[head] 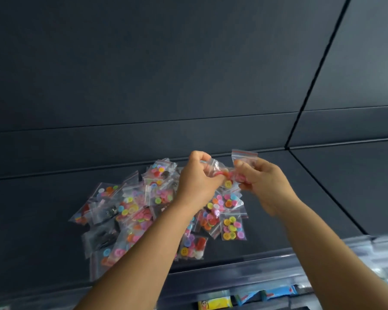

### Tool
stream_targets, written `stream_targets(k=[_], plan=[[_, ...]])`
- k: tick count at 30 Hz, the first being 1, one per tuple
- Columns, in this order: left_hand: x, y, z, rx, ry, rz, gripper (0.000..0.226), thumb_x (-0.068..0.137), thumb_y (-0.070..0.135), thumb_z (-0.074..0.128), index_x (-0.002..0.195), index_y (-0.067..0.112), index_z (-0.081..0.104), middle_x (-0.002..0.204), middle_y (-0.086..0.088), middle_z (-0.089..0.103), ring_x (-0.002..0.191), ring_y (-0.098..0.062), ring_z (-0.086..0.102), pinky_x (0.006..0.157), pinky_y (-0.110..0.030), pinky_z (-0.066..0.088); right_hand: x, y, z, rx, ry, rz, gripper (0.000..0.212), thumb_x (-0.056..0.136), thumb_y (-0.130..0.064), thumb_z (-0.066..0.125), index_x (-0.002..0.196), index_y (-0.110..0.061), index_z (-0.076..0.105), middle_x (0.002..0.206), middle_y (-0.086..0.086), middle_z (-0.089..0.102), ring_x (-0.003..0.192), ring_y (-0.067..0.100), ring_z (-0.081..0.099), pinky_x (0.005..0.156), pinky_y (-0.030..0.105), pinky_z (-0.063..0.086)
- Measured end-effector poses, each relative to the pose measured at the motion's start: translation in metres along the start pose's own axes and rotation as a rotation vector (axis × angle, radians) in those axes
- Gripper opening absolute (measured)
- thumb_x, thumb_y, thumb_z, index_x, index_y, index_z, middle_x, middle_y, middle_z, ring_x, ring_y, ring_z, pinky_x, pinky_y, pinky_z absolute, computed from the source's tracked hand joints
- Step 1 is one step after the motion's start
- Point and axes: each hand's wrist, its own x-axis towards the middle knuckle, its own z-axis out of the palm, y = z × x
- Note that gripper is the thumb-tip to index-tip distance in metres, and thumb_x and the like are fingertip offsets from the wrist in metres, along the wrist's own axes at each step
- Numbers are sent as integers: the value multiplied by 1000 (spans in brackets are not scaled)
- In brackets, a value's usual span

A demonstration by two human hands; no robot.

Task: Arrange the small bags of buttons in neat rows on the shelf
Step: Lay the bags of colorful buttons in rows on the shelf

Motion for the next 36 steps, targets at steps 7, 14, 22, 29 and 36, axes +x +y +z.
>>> stream_targets(k=[7,14,22,29,36], plan=[[10,33,73,-233,-91,-65,12,74,22,76,79,19,66,75,4,71,73,-10,66,74,-31,53,13,1,-76,43,70,-44,11,81,-23,71,79,-13,70,73,3,71,66,12,65,66,26,53],[32,63,191,-338,-131,-130,6,86,14,61,92,16,63,81,0,75,76,-13,69,78,-33,53,54,19,-190,-36,102,-9,14,85,-29,62,78,-23,72,67,-7,71,69,4,67,74,25,48],[65,85,291,-224,21,-228,17,86,15,63,98,23,55,87,5,73,78,-5,68,75,-26,55,111,38,-295,-127,52,50,14,85,-12,59,76,-12,70,64,-3,71,58,7,64,58,16,47],[96,77,326,2,88,-277,22,87,16,64,105,18,51,86,-4,68,66,-3,65,52,-16,47,165,53,-320,-277,32,52,14,86,-13,57,78,-15,68,74,-3,74,75,22,71,76,41,57],[125,63,355,172,57,-266,37,90,7,55,123,17,41,93,-10,67,73,-18,69,72,-35,57,204,72,-314,-555,48,-19,3,81,-16,59,84,-18,59,66,-13,64,72,12,64,56,23,46]])
